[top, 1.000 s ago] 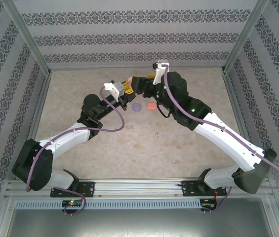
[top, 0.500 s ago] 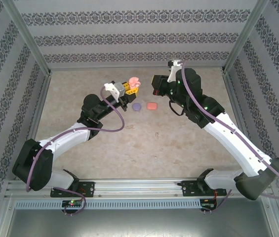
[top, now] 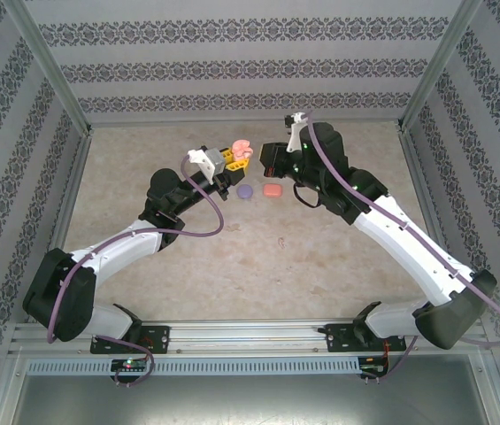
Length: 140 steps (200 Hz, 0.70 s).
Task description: Insert wireless bluetooth earbuds into charging case
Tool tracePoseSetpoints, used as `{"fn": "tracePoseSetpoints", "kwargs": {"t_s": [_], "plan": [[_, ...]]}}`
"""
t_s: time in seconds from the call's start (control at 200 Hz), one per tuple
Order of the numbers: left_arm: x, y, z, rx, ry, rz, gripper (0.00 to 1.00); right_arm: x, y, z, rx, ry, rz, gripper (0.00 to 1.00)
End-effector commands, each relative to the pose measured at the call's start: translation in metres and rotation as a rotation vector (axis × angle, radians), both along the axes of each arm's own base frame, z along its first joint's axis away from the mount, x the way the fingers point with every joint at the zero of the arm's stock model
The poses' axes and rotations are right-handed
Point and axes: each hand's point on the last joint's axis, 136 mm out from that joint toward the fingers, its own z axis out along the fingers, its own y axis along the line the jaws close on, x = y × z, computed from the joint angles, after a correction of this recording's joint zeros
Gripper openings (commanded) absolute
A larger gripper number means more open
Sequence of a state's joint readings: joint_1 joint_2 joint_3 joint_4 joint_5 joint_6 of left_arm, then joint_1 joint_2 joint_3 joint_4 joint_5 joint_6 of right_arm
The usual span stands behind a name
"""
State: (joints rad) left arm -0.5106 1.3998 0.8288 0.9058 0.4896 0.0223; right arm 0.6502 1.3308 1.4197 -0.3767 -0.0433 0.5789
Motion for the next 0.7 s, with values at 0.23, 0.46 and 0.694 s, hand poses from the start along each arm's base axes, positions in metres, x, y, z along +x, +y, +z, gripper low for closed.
{"fn": "tracePoseSetpoints", "kwargs": {"t_s": [0.23, 0.46, 0.694], "plan": [[-0.002, -0.005, 0.011, -0.017, -0.044, -0.021, 0.00, -0.010, 0.023, 0.004, 0.024, 0.004, 0.059, 0.00], [-0.002, -0.005, 0.009, -0.017, -0.039, -0.021, 0.00, -0.015, 0.032, 0.009, 0.027, -0.005, 0.084, 0.00], [-0.003, -0.006, 0.009, -0.017, -0.037, -0.024, 0.00, -0.017, 0.044, 0.013, 0.031, -0.010, 0.111, 0.00]]}}
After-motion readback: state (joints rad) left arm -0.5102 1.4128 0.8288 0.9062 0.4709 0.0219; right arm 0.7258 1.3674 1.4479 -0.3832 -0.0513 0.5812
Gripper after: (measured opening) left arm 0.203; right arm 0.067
